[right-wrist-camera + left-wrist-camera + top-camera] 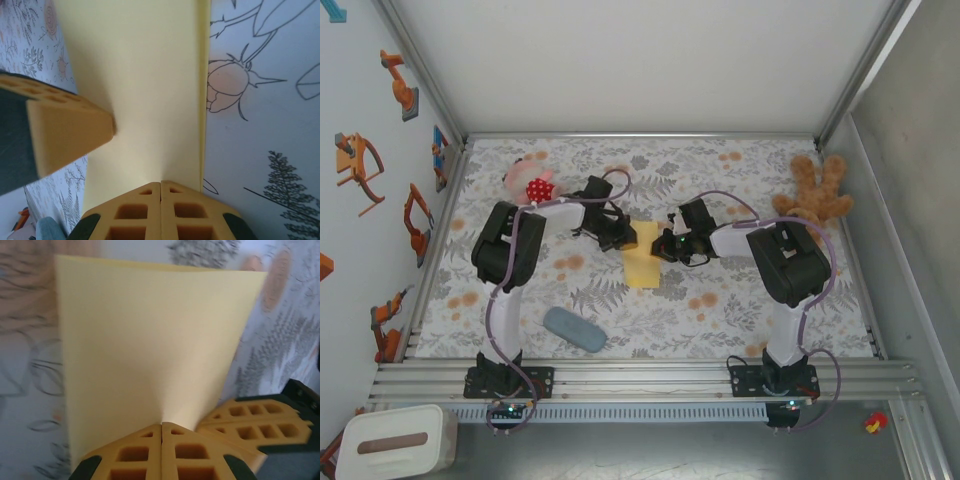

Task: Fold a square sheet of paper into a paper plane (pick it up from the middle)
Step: First fold the square sheet of paper in half at the center of the table.

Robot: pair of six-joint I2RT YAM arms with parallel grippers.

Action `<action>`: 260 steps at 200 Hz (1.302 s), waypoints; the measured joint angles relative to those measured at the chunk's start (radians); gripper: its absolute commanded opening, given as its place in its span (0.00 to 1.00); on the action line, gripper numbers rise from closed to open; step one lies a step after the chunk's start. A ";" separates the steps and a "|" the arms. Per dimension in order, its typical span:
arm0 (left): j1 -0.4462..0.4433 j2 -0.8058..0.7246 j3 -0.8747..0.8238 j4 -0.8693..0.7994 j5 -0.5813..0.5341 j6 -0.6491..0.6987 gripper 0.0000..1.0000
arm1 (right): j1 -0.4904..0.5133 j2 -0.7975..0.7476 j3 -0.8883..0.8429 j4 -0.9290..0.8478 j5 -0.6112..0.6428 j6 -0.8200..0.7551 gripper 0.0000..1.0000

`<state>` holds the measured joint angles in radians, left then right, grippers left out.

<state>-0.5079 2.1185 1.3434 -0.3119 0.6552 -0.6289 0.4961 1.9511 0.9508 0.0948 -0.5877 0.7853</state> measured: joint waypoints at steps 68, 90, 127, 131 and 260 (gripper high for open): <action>0.146 -0.046 -0.086 0.024 0.039 0.026 0.00 | 0.000 0.000 0.000 0.001 0.000 0.000 0.00; 0.168 -0.069 -0.087 0.023 0.013 0.029 0.00 | 0.000 0.000 0.000 0.001 0.000 0.000 0.00; 0.092 -0.088 -0.096 0.167 0.033 -0.031 0.00 | 0.000 0.000 0.000 0.001 -0.001 0.000 0.00; 0.080 -0.086 -0.096 0.180 0.035 -0.038 0.00 | 0.000 0.000 0.000 0.001 -0.001 0.000 0.00; 0.163 0.026 0.018 0.116 -0.028 -0.029 0.00 | -0.002 0.001 -0.001 0.004 -0.004 0.003 0.00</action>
<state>-0.3454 2.1445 1.3609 -0.1959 0.6273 -0.6582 0.4942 1.9522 0.9497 0.0986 -0.5915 0.7879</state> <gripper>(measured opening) 0.042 0.048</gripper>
